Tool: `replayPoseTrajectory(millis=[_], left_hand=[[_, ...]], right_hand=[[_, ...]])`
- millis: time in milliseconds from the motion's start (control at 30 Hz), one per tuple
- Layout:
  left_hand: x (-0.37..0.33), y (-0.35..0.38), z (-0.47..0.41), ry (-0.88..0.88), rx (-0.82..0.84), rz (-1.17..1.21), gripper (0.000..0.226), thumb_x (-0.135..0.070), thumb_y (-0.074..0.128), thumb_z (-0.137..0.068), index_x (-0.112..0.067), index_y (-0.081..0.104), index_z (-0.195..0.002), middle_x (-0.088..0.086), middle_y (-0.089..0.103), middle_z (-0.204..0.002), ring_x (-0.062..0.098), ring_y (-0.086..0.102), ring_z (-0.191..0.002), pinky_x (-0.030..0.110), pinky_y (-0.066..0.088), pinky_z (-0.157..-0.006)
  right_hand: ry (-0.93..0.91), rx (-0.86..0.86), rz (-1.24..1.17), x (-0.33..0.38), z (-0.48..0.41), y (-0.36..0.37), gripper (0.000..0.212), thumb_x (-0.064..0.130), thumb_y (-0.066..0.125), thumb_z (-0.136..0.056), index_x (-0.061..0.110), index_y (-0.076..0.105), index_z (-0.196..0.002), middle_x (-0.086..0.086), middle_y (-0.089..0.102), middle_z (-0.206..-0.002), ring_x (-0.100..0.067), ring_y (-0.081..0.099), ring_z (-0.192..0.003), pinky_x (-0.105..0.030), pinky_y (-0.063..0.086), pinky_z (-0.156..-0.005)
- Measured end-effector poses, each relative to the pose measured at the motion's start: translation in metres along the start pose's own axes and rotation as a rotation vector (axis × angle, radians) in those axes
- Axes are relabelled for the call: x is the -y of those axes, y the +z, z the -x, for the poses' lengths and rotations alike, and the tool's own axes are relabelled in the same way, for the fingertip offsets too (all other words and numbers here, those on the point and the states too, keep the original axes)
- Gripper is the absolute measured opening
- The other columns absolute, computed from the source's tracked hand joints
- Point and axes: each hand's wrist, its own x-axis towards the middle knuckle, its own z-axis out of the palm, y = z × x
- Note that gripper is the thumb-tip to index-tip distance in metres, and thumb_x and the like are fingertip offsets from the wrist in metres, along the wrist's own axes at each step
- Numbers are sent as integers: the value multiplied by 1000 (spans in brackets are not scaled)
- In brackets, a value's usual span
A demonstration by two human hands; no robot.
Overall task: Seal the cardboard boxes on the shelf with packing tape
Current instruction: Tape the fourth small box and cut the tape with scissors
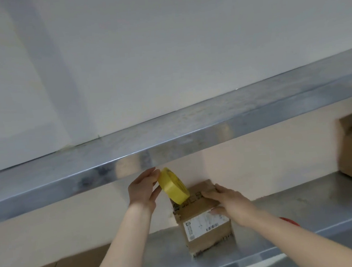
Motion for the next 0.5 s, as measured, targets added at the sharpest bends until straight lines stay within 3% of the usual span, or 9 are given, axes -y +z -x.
replayPoseTrajectory(millis=[67,133,200,267,367,433,500], left_hand=[[-4,-7,1,-7,-25,41,21,3,61,-89,-7,65,-107,6,68,-93,17,62,-87,26,50,-66],[-7,-11,4,-21,-36,56,18,3,61,-88,-8,66,-101,5,69,-91,16,63,-83,24,51,-63],[-5,-10,9,-34,-62,64,15,2,61,-89,-10,67,-96,4,69,-89,14,63,-81,24,51,-63],[0,-4,17,-46,-99,83,15,0,61,-90,-11,67,-98,4,68,-90,14,63,-80,26,51,-67],[7,5,30,-62,-132,115,19,0,59,-91,-12,65,-104,4,67,-89,13,61,-79,28,50,-71],[9,10,40,-61,-123,168,24,3,57,-91,-9,64,-110,5,67,-88,15,62,-79,28,50,-71],[10,16,49,-68,-122,233,26,5,55,-91,-5,63,-114,8,66,-92,18,63,-79,29,51,-69]], right_hand=[[-35,82,-39,-12,1,-28,55,30,64,-91,31,44,-143,0,31,-156,-18,41,-136,-34,31,-114],[-68,159,87,-24,1,-56,52,16,60,-93,40,46,-138,2,32,-154,-19,34,-139,-30,27,-115],[-64,164,236,-33,0,-74,55,12,54,-97,49,40,-135,3,27,-157,-20,29,-141,-28,25,-115],[-64,172,348,-33,2,-81,58,14,47,-100,46,30,-145,4,17,-160,-21,21,-145,-31,20,-117],[-187,26,294,-22,14,-77,56,16,42,-99,38,27,-149,4,25,-158,-17,23,-144,-29,21,-116],[-259,-151,136,-7,22,-77,49,15,43,-98,31,39,-144,4,42,-148,-15,37,-136,-29,30,-112],[-320,-201,-17,13,31,-74,37,27,48,-99,29,51,-135,6,54,-136,-13,50,-124,-29,39,-105]])
